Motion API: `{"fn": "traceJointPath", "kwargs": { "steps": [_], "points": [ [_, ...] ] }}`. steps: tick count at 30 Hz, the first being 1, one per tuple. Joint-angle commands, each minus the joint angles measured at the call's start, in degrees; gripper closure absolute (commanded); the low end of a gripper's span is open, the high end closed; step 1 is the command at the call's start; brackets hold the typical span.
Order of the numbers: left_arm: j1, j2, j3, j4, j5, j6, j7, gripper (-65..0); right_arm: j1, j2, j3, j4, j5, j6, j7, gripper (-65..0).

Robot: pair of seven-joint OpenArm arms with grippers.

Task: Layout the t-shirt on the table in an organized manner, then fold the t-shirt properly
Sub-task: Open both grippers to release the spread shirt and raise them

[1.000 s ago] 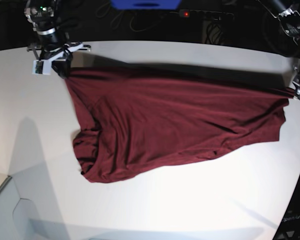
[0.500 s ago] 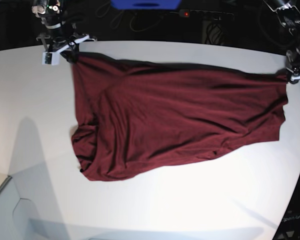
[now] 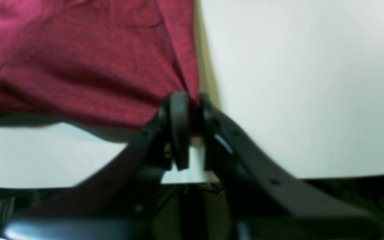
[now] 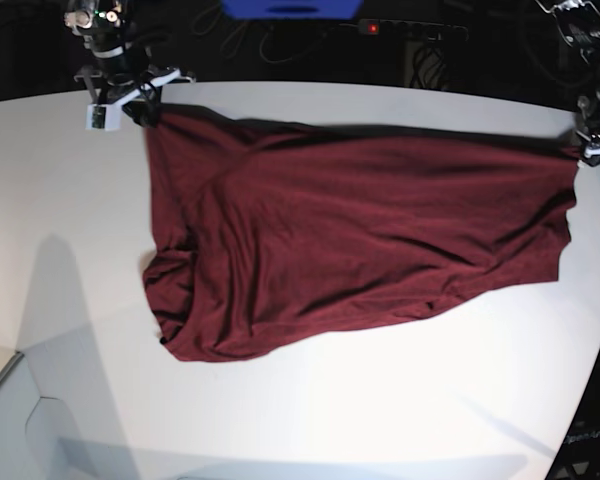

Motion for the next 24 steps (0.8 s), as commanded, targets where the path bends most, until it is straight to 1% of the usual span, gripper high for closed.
{"fn": "traceJointPath", "kwargs": {
  "steps": [1, 4, 6, 8, 11, 13, 14, 17, 20, 24],
  "points": [
    [-0.3, -1.0, -0.3, 1.2, -0.7, -0.4, -0.7, -0.5, -0.4, 0.9, 0.1, 1.7, 0.5, 0.1, 1.5, -11.0],
    [-0.5, -1.0, -0.3, 1.1, -0.7, -0.4, -0.6, -0.6, -0.3, 1.2, 0.4, 1.7, 0.5, 0.1, 1.5, -13.9],
    [-1.9, -1.0, -0.3, 1.0, -0.7, -0.2, -0.5, -2.3, 0.0, 1.3, 0.5, 1.7, 0.4, 0.1, 1.5, -14.3],
    [-3.0, -1.0, -0.3, 0.5, -0.7, 0.1, -0.5, -8.3, 0.1, 1.3, 1.9, 1.7, 0.4, 0.1, 1.5, -14.3],
    [-3.7, -1.0, -0.3, 0.5, -0.7, 0.1, 0.6, -21.7, 0.2, 1.1, 3.3, 1.7, 0.4, 0.1, 1.5, -14.3],
    [-4.8, -1.0, -0.3, 0.9, -0.7, 0.0, 1.0, -26.7, 1.1, 1.1, 4.5, 1.7, 0.5, 0.1, 1.5, -14.3],
    [-5.6, -1.2, -0.3, 1.1, -0.7, -0.2, 1.3, -27.3, 1.8, 1.0, 5.4, 1.7, 0.4, 0.1, 1.4, -14.3],
    [-7.2, -1.4, -0.3, 1.1, -0.7, -0.2, 1.4, -26.0, 2.8, 0.5, 8.2, 1.7, 0.5, 0.1, 1.3, -14.3],
    [-9.6, -2.7, -2.0, 1.1, -0.7, -0.3, 1.4, -24.6, 4.8, -0.6, 11.1, 1.6, 0.4, 0.1, 1.2, -14.3],
    [-13.5, -3.3, -1.9, 0.6, -0.3, -0.3, 1.4, -24.5, 6.4, -0.7, 12.6, 1.5, 0.5, 0.1, 1.2, -14.4]
  ]
}}
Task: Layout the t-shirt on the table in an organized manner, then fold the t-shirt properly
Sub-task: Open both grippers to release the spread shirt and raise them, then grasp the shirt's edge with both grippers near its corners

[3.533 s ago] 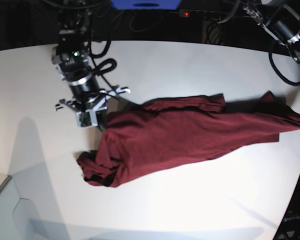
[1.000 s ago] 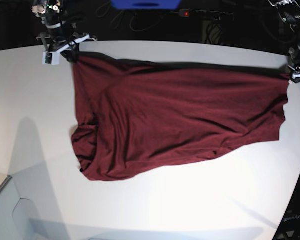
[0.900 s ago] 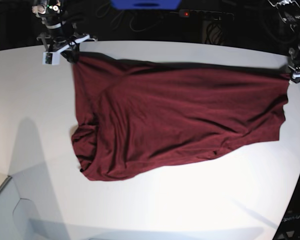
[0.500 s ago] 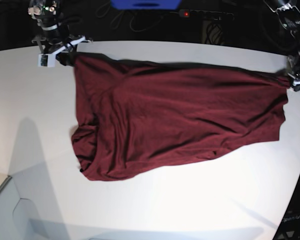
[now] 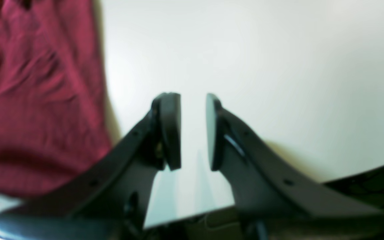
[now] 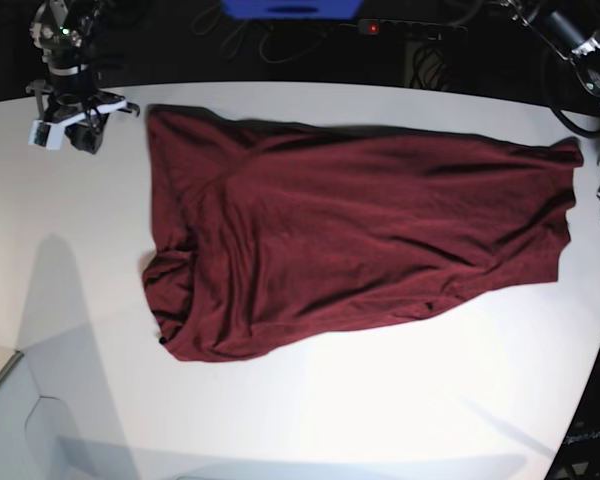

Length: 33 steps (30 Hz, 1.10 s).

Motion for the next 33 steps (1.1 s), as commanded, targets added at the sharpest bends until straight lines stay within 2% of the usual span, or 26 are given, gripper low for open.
{"fn": "traceJointPath", "kwargs": {
  "steps": [1, 7, 15, 18, 22, 27, 33],
  "points": [
    [-2.3, -1.2, 0.3, 0.6, -0.6, -0.6, -1.0, -24.5, 0.0, 0.2, 0.0, 1.0, 0.6, 0.1, 1.3, -14.4],
    [-3.6, -1.5, 7.9, -2.5, -0.6, -0.6, -1.3, -24.5, 2.8, 0.3, -3.8, 0.9, 0.3, 0.1, 0.5, -14.4],
    [1.3, 0.8, 12.1, -0.6, -1.3, -0.6, -1.1, -24.5, 11.5, 1.7, -6.5, 0.6, 0.3, 0.1, -12.4, -21.5],
    [4.2, 3.4, 13.2, 4.2, -1.3, -0.6, -1.1, -24.4, 13.4, 3.5, -9.6, -0.4, 0.3, 0.1, -14.3, -19.0],
    [7.2, 6.2, 13.2, 8.3, -0.6, -0.6, -1.1, -24.3, 16.1, 5.3, -14.0, -4.8, 0.3, 0.1, -14.4, -10.3],
    [8.1, 6.3, 13.3, 3.8, 1.3, -0.6, -1.1, -24.2, 18.0, 5.8, -15.8, -11.1, 0.3, 0.1, -14.2, -4.1],
    [7.8, 6.0, 13.3, -1.4, 9.0, -0.6, -1.5, -24.2, 16.3, 5.8, -15.8, -12.3, 0.3, 0.1, -14.2, -3.8]
  ]
}}
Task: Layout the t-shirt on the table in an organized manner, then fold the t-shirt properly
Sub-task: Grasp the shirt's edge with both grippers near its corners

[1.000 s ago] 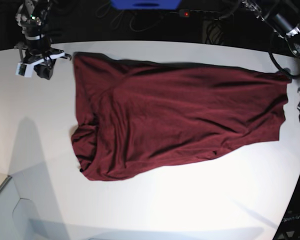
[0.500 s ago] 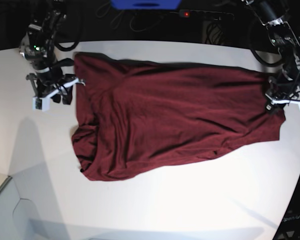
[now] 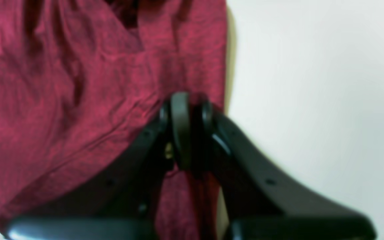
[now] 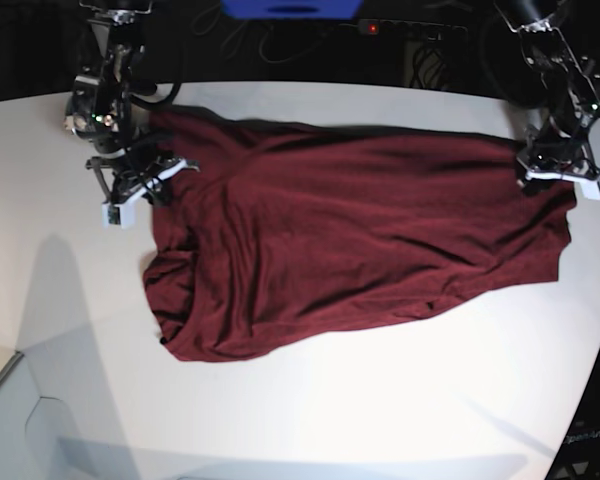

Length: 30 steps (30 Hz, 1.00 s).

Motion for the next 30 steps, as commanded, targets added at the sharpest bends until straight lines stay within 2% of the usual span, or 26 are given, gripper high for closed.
{"fn": "traceJointPath", "kwargs": {
  "steps": [1, 4, 6, 9, 13, 18, 24, 30],
  "points": [
    [0.3, -0.6, -0.2, -0.2, 2.1, 0.8, 1.2, -24.2, -1.2, 0.3, 0.1, 0.9, 0.1, 0.2, -0.7, -3.8],
    [1.2, -0.7, -0.4, 0.0, 2.9, 0.7, 1.7, -24.2, -4.1, 1.0, 0.1, 2.7, 0.1, 0.2, -0.7, -3.8],
    [3.2, -2.1, -0.3, 1.0, 2.7, 0.7, 1.7, -24.2, -6.5, 1.2, -1.1, 4.8, 0.2, 0.2, -0.6, -3.7],
    [5.4, -2.5, -0.3, 4.6, 2.7, 0.7, 1.7, -24.2, -10.0, 2.8, -2.7, 9.1, 0.4, 0.2, -0.6, -3.7],
    [6.9, -2.8, -0.5, 10.4, 2.7, 0.7, 1.7, -24.2, -12.9, 3.2, -3.3, 13.4, 0.4, 0.2, -0.6, -3.7],
    [6.4, -2.4, -0.5, 15.4, 2.6, 0.7, 1.7, -24.2, -12.8, 3.2, -3.0, 15.5, 0.4, 0.2, -0.6, -3.7],
    [6.3, -1.8, -0.7, 22.0, -4.6, 0.8, 1.0, -24.3, -11.1, 3.2, -3.3, 19.7, 0.4, 0.2, -0.6, -4.0],
    [-0.6, -1.8, -5.5, 17.6, -4.7, 1.0, 1.6, -24.7, -5.6, 3.8, -3.2, 18.9, 0.1, 0.2, -1.3, -6.2]
  ]
}}
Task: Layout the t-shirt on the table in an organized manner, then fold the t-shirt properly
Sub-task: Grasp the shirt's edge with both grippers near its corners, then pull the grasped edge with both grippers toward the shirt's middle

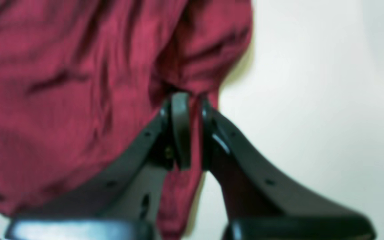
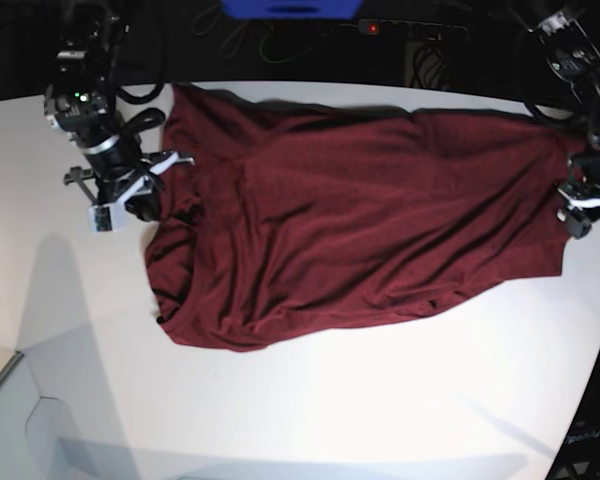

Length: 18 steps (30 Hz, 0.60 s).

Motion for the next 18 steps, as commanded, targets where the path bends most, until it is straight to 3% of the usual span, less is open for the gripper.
{"fn": "traceJointPath", "kwargs": {
  "steps": [1, 8, 18],
  "points": [
    [-0.8, -1.1, -1.3, -0.6, -0.5, 0.0, -0.9, -24.7, 0.3, 0.9, -0.1, 0.7, 0.3, 0.2, 1.0, -8.1],
    [-6.6, -6.5, -2.7, -12.4, -0.5, -0.1, -1.4, -24.8, 1.2, 0.8, -1.6, 0.7, 0.3, 0.2, 1.0, -22.5],
    [-17.3, -8.0, -2.3, -25.0, 0.0, 0.4, -1.5, -24.8, 1.0, 1.0, -4.3, 0.6, 0.3, 0.2, 1.0, -22.7]
  ]
}}
